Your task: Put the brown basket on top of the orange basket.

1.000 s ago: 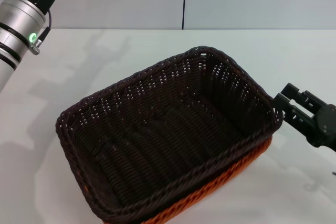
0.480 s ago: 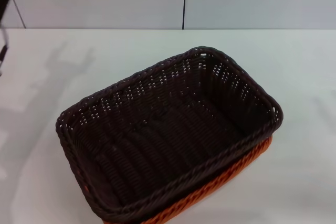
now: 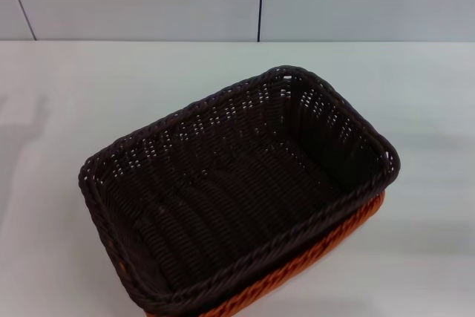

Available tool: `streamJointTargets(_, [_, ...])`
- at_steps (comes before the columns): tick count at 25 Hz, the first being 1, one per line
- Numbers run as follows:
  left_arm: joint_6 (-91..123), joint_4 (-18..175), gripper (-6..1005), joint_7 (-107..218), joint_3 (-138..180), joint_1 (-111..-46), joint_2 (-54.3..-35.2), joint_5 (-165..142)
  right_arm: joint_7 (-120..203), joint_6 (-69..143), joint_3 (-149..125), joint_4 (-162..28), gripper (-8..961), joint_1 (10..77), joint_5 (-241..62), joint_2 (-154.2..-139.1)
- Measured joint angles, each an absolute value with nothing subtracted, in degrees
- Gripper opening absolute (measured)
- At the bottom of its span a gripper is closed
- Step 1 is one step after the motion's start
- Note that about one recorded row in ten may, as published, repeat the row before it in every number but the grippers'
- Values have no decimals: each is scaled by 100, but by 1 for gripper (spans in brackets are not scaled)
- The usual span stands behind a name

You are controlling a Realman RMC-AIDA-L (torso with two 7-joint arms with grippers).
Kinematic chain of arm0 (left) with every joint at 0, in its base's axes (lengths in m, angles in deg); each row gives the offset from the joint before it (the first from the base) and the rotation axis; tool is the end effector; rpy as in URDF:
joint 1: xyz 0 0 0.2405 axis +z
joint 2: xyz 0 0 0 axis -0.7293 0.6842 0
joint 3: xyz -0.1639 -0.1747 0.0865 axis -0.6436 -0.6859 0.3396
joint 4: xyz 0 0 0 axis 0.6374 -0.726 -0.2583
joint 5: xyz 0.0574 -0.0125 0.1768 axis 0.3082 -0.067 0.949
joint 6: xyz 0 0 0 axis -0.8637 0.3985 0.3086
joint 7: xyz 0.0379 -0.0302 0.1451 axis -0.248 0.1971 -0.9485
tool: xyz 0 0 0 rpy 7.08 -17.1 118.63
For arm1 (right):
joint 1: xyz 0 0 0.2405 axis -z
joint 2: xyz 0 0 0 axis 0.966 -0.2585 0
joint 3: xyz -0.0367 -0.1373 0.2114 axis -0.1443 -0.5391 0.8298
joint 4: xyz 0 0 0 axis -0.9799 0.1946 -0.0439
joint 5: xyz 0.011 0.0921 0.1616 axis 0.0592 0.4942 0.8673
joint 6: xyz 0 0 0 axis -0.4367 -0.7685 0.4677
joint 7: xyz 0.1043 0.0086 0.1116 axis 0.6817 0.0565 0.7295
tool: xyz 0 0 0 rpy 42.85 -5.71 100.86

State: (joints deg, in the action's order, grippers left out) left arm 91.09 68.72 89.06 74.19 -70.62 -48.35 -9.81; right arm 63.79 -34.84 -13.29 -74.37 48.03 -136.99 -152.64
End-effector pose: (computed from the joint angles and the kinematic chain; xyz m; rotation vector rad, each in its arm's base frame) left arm -0.3015 0.3256 0.0967 -1.2573 -0.4767 -1.1736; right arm 0.3217 0.3302 0.1013 -1.2925 0.4004 0.8911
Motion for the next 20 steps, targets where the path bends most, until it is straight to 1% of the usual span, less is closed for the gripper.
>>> streamJointTargets(1, [9102, 6884, 814, 8900, 7411, -6950, -4817, -1059, 6200, -3444, -1327, -7341, 576, 4744, -13502, -15266])
streamJointTargets(7, [9090, 6895, 814, 8858, 7403, -6821, -4814, -1090, 5665, -3411, -1322, -7110, 576, 4477, -12875, -15256])
streamJointTargets(20, [9135, 6906, 813, 8834, 7402, -6775, -4821, -1101, 5344, -3178, -1260, -7172, 577, 3816, -12210, -15234])
